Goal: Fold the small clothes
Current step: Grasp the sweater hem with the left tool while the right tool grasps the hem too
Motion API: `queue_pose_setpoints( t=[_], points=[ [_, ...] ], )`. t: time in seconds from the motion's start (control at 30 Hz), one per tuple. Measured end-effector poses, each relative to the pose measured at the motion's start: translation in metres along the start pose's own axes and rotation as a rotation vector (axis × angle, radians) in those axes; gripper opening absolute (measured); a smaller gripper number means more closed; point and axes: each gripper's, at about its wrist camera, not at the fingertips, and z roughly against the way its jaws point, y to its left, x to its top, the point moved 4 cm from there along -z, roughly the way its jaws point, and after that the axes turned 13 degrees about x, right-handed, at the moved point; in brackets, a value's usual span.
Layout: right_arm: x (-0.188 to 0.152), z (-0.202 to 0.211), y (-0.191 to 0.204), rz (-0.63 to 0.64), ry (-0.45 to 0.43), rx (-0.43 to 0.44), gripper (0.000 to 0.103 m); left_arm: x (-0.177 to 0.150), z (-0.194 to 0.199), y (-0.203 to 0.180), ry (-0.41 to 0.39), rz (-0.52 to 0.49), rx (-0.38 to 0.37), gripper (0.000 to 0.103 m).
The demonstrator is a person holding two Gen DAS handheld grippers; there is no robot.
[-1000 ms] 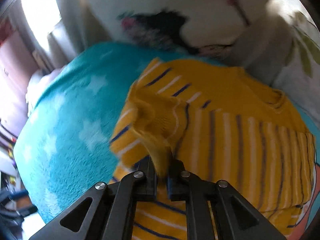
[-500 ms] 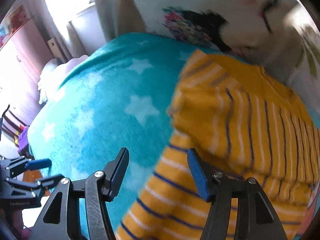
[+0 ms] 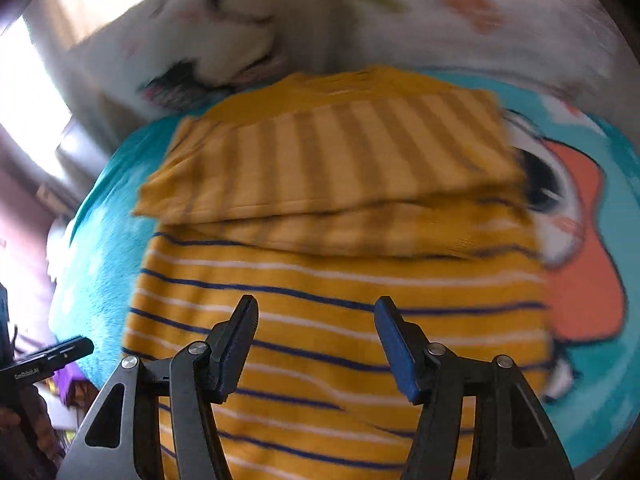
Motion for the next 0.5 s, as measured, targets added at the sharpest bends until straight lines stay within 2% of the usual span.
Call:
queue_pose_setpoints(
  t=[0.17,0.27,0.33,0.4,0.47,0.5],
  points=[
    [-0.035,0.059,-0.075,-0.148,-0.08,-0.031,0.066,-0.022,-0.009,-0.026,0.041,0.032,-0.053,0.071],
    [-0.062,0.075,-0.113,-0.237,-0.085,-0.031,0.066,-0.032,-0.011,-0.039,0.043,0.048,-0.061,0.071],
    [-0.079,0.077,-0.129,-0.292,-0.071,0.004,0.066,-0.039,-0.012,-0.047,0.026,0.05,-0.062,0.073],
    [-0.094,0.074,-0.139,-0.337,-0.042,0.077,0.067,-0.043,-0.012,-0.054,-0.02,0.051,-0.054,0.08],
    [-0.1,0.077,-0.139,-0.325,-0.062,0.13,0.074,-0.048,-0.012,-0.059,-0.051,0.049,-0.057,0.082],
    [-0.102,0.076,-0.137,-0.324,-0.049,0.188,0.076,-0.051,-0.012,-0.06,-0.057,0.048,-0.067,0.082]
  ],
)
